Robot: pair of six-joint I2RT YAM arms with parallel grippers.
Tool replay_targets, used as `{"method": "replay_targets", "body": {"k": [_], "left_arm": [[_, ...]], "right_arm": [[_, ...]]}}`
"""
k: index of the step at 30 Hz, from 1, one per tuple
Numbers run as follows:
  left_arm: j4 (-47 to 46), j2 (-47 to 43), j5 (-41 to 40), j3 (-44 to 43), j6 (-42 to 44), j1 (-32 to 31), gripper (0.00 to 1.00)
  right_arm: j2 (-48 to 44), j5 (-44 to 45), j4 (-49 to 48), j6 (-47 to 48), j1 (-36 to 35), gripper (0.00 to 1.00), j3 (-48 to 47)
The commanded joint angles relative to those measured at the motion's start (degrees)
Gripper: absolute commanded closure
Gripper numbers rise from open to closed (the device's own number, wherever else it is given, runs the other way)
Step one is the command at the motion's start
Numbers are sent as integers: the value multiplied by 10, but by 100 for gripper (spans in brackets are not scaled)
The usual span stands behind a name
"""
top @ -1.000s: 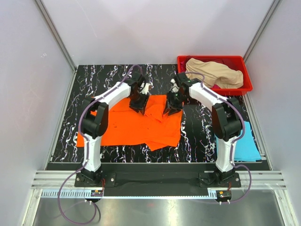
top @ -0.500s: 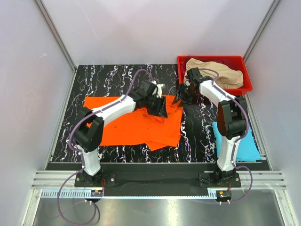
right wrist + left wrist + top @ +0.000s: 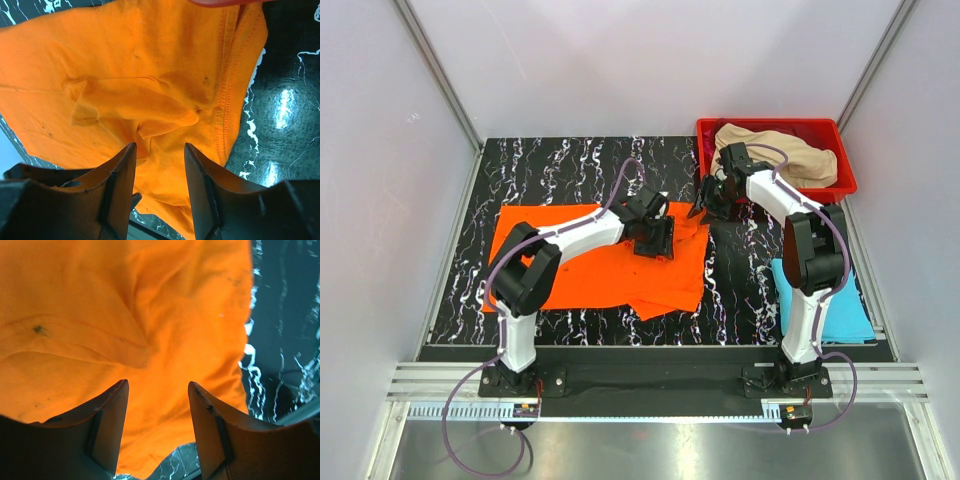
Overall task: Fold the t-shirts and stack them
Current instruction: Fold the tshirt
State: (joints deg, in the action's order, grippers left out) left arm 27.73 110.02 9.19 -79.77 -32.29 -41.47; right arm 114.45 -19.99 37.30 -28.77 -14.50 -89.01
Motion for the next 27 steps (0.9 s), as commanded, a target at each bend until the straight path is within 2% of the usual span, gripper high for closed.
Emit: {"method": "replay_targets", "body": {"k": [1, 5, 8, 9, 15, 16, 19, 27], "left_arm": [[8, 21, -25, -33, -20, 1, 44], [1, 47, -2, -41, -22, 1, 47], [-5, 48, 9, -42, -22, 6, 58], [-6, 47, 12, -41, -22, 7, 66], [-19, 42, 35, -33, -16, 23, 85], [-22, 42, 42, -33, -15, 24, 92], [-26, 37, 52, -32, -10, 29, 100], [-29, 8, 67, -16, -5, 30, 100]], "right_arm": [[9, 10, -10, 10, 4, 50, -4], [24, 7, -9, 16, 6, 50, -16], [41, 0, -6, 25, 6, 50, -29], [45, -1, -6, 29, 6, 50, -33], [61, 40, 18, 57, 6, 50, -57], [60, 44, 19, 58, 6, 50, -57], [62, 58, 16, 64, 6, 50, -57], [75, 73, 8, 65, 6, 50, -70]]}}
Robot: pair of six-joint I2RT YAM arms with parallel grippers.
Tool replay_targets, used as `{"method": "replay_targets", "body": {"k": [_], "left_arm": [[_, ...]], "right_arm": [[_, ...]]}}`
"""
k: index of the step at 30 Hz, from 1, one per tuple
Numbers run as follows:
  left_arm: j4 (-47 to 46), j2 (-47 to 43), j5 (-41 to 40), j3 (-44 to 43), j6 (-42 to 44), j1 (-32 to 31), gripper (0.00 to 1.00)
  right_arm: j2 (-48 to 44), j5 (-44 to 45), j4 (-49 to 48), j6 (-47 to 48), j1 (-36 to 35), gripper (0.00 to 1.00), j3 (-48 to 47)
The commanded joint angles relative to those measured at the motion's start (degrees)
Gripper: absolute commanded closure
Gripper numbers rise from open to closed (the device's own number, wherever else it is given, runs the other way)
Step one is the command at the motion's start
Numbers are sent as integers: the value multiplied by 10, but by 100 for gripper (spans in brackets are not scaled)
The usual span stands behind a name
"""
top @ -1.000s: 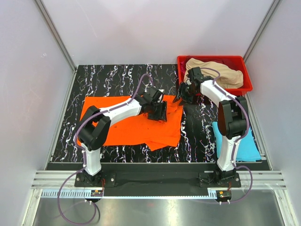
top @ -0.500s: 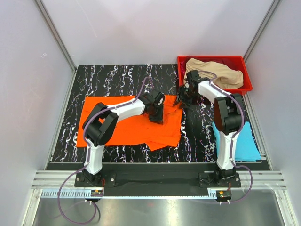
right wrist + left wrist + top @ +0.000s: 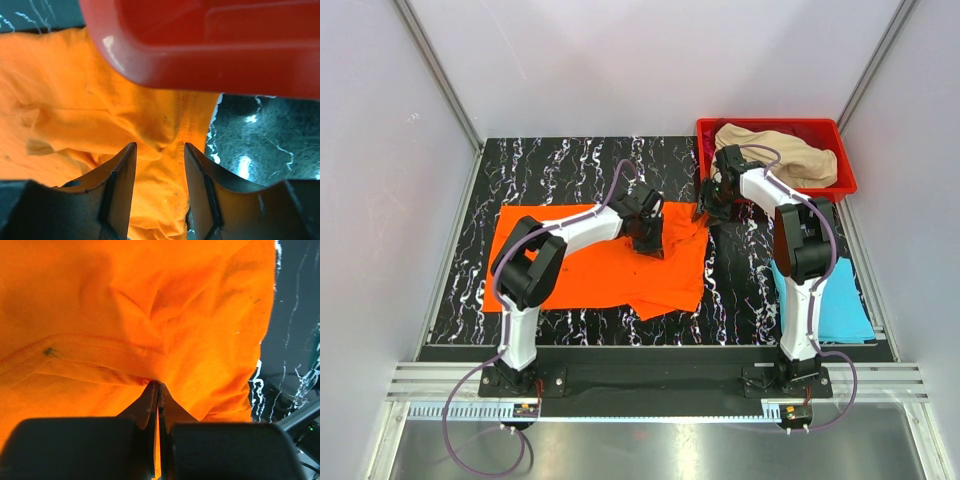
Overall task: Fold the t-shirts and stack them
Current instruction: Fold the tshirt
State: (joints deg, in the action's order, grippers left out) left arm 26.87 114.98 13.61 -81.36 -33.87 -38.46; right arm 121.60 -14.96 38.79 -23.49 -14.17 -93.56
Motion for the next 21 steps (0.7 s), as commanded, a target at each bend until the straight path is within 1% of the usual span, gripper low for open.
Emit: {"method": "replay_targets", "body": {"k": [1, 6, 14, 17, 18, 19, 20, 21], "left_arm": [[-22, -45, 25, 3, 10, 0, 100], [-34, -66, 47, 24, -4, 2, 100], [-9, -120, 67, 50, -6, 12, 100], [-7, -114, 74, 49, -1, 12, 100], [-2, -99, 76, 39, -2, 12, 94], [1, -91, 72, 35, -4, 12, 67], [-2, -85, 70, 32, -10, 11, 59], [-13, -81, 64, 33, -11, 11, 54]], "right_arm": [[3, 24, -7, 12, 3, 50, -24], [7, 29, -7, 15, 3, 51, -30], [22, 47, -20, 22, 3, 53, -36], [32, 55, -20, 34, 3, 55, -45], [32, 55, -20, 35, 3, 55, -48], [33, 56, -20, 37, 3, 56, -51], [32, 56, -19, 40, 3, 57, -53], [32, 55, -15, 41, 3, 57, -55]]}}
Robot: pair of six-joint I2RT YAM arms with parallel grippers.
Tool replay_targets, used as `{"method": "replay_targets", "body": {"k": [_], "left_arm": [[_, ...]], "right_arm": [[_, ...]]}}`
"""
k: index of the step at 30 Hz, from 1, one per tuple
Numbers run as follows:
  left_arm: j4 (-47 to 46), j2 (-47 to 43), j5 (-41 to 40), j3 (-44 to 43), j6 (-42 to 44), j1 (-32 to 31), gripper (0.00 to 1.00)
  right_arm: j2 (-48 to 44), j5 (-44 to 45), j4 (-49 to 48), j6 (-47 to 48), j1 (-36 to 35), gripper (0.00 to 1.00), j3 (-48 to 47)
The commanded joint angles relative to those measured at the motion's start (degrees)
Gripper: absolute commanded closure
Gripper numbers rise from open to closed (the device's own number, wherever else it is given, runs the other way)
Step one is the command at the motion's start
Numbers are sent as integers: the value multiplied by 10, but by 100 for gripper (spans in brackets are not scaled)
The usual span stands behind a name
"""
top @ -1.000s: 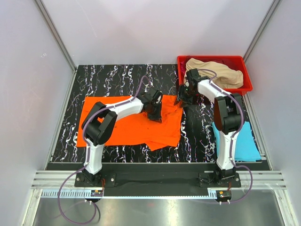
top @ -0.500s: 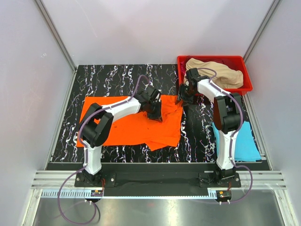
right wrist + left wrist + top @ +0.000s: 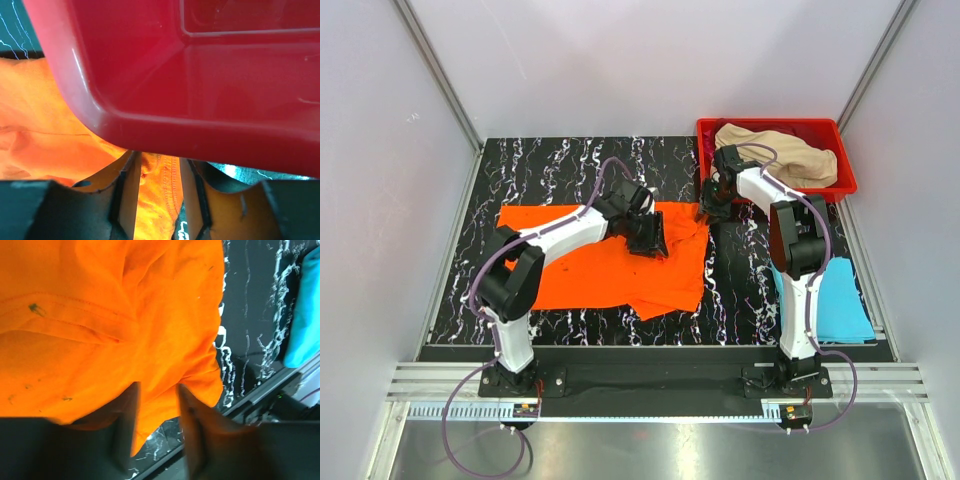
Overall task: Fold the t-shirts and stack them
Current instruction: Fold the tshirt
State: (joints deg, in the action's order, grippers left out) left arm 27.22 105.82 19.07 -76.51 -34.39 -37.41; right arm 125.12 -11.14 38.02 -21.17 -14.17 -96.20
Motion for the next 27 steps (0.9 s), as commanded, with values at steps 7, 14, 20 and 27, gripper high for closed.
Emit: {"method": "replay_targets", "body": {"k": [7, 14, 20, 27], "left_arm": [[-36, 60, -10, -42, -17, 0, 53], [-25, 104, -16, -83, -23, 1, 56], [-33, 102, -7, -75, -19, 8, 92], [-31, 46, 33, -30, -19, 13, 100]], "right_arm": [[-13, 12, -5, 17, 2, 60, -21], [-11, 8, -10, 14, 4, 60, -14], [-2, 9, -5, 15, 3, 62, -32], [8, 16, -2, 14, 3, 64, -50]]}}
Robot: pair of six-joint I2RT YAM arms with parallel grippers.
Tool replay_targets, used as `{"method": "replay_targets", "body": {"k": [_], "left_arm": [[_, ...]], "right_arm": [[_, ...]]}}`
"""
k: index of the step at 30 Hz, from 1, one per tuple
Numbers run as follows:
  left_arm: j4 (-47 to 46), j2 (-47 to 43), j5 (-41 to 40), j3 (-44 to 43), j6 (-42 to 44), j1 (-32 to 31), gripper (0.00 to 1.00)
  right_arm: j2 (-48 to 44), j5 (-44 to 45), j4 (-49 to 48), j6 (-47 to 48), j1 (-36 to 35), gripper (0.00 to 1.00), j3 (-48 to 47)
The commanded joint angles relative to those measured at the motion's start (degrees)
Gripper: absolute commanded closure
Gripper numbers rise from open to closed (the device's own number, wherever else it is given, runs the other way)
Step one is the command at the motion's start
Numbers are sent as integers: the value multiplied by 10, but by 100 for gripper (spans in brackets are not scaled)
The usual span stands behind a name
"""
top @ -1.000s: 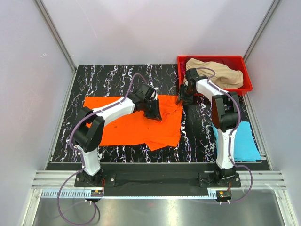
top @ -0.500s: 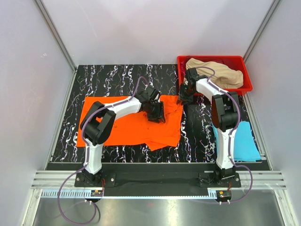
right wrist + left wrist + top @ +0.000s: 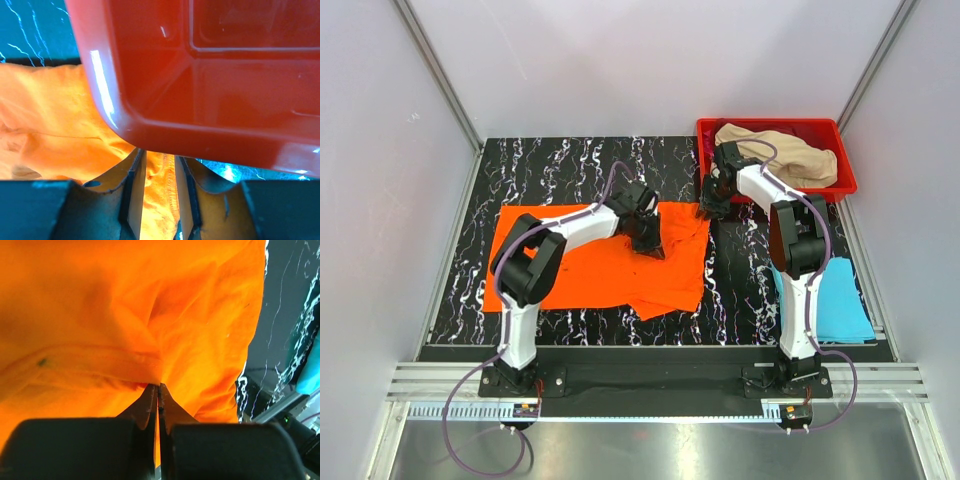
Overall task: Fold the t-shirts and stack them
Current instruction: Fold the tshirt
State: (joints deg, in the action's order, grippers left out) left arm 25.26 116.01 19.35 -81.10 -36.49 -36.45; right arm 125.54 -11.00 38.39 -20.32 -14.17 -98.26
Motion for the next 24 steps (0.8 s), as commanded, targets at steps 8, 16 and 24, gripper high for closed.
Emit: {"method": "replay_targets", "body": {"k": [8, 16, 24], "left_arm": [[-14, -115, 55, 72, -10, 8, 100], [-33, -113, 107, 95, -26, 10, 100], [-45, -109, 140, 102, -40, 9, 100]], "right_arm": [[16, 9, -9, 3, 3, 78, -47], [11, 30, -2, 15, 3, 98, -49], [9, 38, 1, 25, 3, 100, -52]]}}
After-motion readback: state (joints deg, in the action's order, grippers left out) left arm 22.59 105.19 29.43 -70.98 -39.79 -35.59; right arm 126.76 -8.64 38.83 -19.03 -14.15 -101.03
